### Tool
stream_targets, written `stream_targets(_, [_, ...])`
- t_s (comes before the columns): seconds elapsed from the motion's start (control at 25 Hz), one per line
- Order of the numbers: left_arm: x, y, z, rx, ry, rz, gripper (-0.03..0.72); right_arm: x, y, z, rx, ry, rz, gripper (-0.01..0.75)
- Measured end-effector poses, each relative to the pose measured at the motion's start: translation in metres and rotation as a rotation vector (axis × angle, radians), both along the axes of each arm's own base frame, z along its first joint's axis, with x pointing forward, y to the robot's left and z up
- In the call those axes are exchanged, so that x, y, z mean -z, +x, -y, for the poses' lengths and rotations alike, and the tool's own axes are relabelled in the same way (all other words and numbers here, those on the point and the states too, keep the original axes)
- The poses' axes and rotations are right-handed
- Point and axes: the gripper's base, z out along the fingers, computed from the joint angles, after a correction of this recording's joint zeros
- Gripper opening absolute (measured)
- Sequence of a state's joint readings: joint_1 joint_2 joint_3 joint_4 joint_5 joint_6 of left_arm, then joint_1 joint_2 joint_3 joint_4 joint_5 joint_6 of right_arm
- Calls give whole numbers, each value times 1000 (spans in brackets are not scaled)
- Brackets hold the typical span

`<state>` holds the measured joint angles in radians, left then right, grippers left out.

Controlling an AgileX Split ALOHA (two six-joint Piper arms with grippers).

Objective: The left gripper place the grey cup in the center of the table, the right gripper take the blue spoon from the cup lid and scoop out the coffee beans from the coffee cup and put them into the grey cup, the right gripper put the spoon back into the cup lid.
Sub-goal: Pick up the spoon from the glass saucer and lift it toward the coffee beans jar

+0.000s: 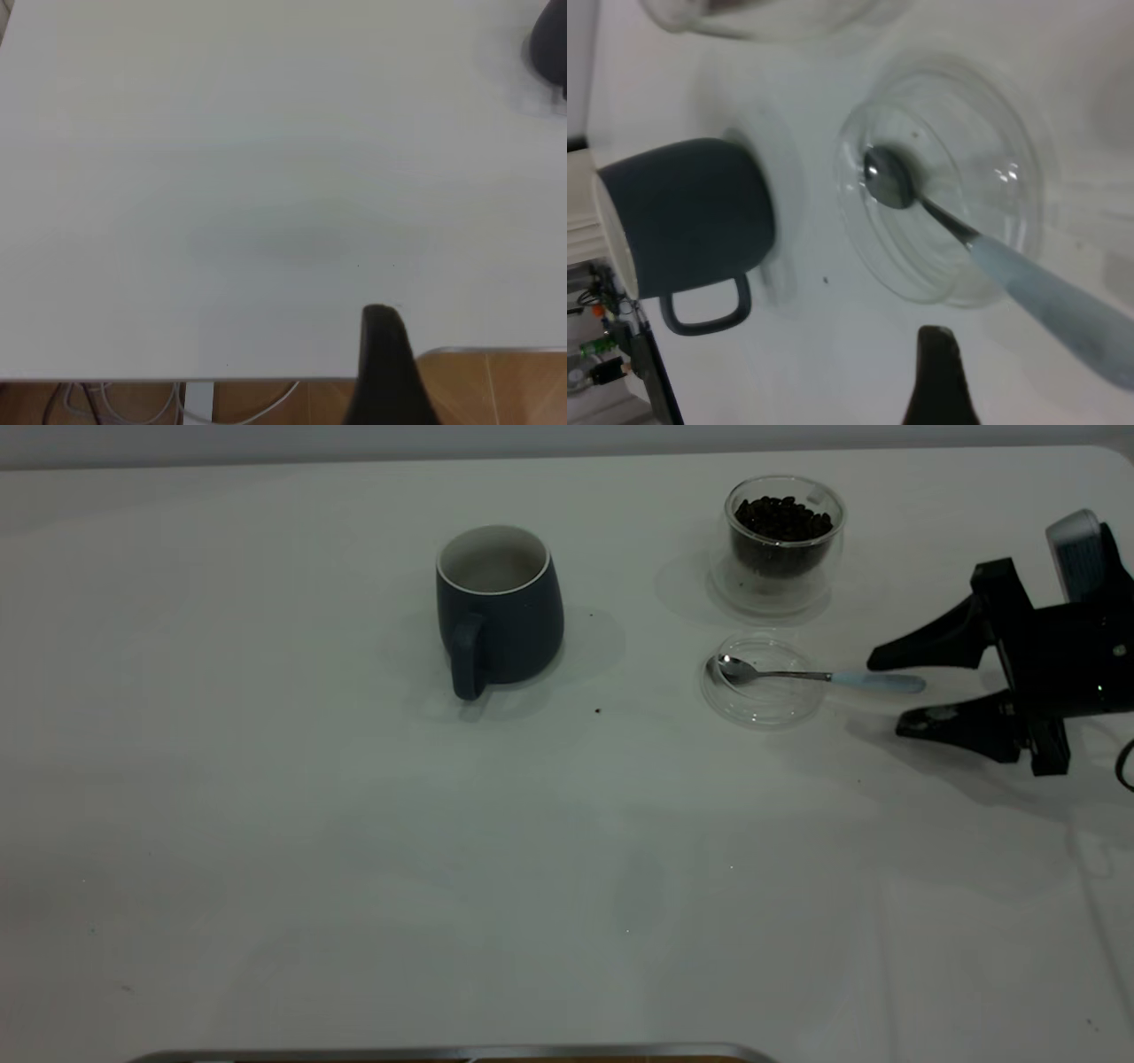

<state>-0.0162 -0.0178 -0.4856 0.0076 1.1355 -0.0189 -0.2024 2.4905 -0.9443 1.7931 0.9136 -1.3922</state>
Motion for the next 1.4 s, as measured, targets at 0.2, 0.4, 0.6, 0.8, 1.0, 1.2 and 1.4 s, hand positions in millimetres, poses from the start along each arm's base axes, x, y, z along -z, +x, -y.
stream_targets(0.2, [0,0,0,-2,-2,0,567,0,3,0,-9,9,23,593])
stream_targets(0.4, [0,0,0,-2,-2,0,567,-1,5,0,-12,13,33,592])
stream_targets(0.6, [0,0,0,-2,-2,0,567,-4,11,0,-16,32,63,592])
stream_targets(0.8, [0,0,0,-1,-1,0,567,-6,15,0,-18,41,83,590])
stream_targets(1.0, [0,0,0,-1,-1,0,567,-7,15,-1,-20,52,90,588])
stream_targets(1.2, [0,0,0,-1,-1,0,567,-8,15,-1,-29,46,102,515])
stream_targets(1.4, [0,0,0,-1,-1,0,567,-7,14,-1,-57,30,107,321])
